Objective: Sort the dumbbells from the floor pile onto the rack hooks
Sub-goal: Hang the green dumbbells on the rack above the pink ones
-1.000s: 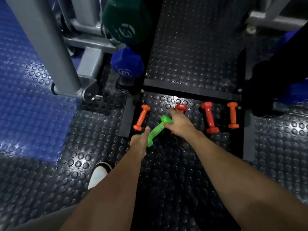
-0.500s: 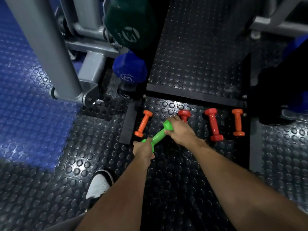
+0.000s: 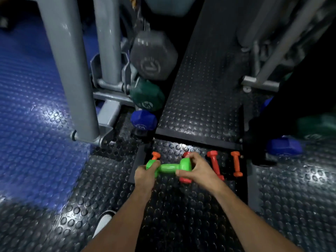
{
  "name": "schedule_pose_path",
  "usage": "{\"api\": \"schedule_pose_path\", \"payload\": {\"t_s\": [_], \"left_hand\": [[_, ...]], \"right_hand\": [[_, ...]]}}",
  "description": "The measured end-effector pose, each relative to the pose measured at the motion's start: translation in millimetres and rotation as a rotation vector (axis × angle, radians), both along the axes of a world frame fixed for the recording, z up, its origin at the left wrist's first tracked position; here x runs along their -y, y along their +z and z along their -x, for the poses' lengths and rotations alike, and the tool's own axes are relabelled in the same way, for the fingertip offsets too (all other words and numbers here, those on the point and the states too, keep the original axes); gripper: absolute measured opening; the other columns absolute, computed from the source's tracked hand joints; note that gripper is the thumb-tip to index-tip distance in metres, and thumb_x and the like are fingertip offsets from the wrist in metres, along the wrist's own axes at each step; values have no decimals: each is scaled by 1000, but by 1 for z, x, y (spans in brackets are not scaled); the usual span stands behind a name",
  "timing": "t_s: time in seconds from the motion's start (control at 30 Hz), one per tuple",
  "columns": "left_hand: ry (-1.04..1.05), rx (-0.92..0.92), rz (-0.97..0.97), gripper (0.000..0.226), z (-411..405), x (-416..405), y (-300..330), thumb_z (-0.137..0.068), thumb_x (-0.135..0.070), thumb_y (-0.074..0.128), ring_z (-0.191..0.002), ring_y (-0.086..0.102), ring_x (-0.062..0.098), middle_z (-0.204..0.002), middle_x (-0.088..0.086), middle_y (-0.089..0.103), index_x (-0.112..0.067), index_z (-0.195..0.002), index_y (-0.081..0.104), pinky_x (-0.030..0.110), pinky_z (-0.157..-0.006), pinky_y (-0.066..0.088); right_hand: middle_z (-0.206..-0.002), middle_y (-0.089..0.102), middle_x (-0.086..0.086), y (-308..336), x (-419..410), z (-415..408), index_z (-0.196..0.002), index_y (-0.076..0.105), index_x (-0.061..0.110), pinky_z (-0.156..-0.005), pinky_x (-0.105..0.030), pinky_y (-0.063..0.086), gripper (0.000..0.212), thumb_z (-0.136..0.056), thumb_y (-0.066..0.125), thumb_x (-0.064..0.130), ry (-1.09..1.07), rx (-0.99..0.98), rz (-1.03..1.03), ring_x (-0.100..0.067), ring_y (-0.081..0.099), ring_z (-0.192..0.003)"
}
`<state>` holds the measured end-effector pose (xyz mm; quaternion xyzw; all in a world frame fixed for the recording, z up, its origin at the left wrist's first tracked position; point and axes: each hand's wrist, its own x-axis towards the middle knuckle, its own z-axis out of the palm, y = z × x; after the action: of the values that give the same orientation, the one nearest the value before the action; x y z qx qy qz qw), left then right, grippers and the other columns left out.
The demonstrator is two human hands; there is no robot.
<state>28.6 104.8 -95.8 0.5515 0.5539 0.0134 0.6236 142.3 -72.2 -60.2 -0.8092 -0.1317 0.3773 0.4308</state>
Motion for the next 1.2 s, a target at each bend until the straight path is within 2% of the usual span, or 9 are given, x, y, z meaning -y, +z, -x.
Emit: {"api": "schedule_pose_path", "payload": {"t_s": [0.13,0.23,0.43,0.6,0.73,0.9,1.0,1.1,1.2], "left_hand": [[26,160,-40,42,-3,-10,60,-70,-52,79,-69,64,25,-77,15,71,-13,-85,75,46,-68,55],[72,270,-33,37,-6,-22,103,-69,-49,83,-74,67,27,-83,19,74,-16,-85,77,57,-78,57],[15,429,49,22,0,-48,234,-83,-16,79,-57,55,19,-66,10,59,-2,-91,63,30,-53,44],[-209,576,169,42,12,-65,321,-65,-19,80,-54,51,16,-72,9,61,-10,-104,71,22,-45,36],[-371,778,235,50,17,-73,391,-62,-29,86,-60,53,22,-79,17,59,-10,-105,67,26,-45,41],[-611,926,238,54,19,-79,475,-70,-15,86,-70,60,32,-103,30,60,-4,-115,59,37,-59,52],[-686,982,197,44,15,-75,519,-79,-15,78,-69,62,34,-113,36,60,-6,-113,53,39,-60,54],[-655,1038,174,43,10,-72,550,-84,-15,74,-74,62,37,-105,32,61,-1,-119,54,42,-65,56],[-603,1116,144,50,2,-67,569,-85,-13,71,-91,63,43,-107,28,61,2,-131,59,45,-80,58]], "right_hand": [[-125,68,8,74,3,4,-121,66,40,-101,-33,54,62,-66,95,41,88,-24,-117,-12,66,-114],[-126,70,2,130,-2,7,-124,69,29,-99,-28,54,57,-72,95,23,132,7,-226,-18,67,-117],[-126,71,1,243,-14,6,-131,66,23,-97,-25,53,57,-80,88,15,106,120,-391,-10,67,-117],[-122,74,-9,319,-21,-1,-130,62,7,-91,-27,56,54,-80,80,17,5,172,-561,-14,69,-113],[-124,73,-1,388,-37,-13,-126,67,21,-86,-18,52,32,-95,71,15,-35,317,-606,0,68,-107],[-123,72,6,468,-52,-24,-115,75,37,-85,-34,58,26,-94,67,51,-133,494,-678,-13,68,-111],[-117,73,-9,510,-58,-30,-113,74,31,-65,-23,58,24,-94,61,37,-125,549,-746,-4,68,-91],[-106,74,-7,547,-64,-36,-116,73,20,-61,-21,57,20,-103,58,22,-122,626,-754,-1,66,-81],[-92,75,3,575,-71,-39,-102,76,30,-61,-22,56,20,-105,58,22,-163,709,-724,-9,65,-82]]}}
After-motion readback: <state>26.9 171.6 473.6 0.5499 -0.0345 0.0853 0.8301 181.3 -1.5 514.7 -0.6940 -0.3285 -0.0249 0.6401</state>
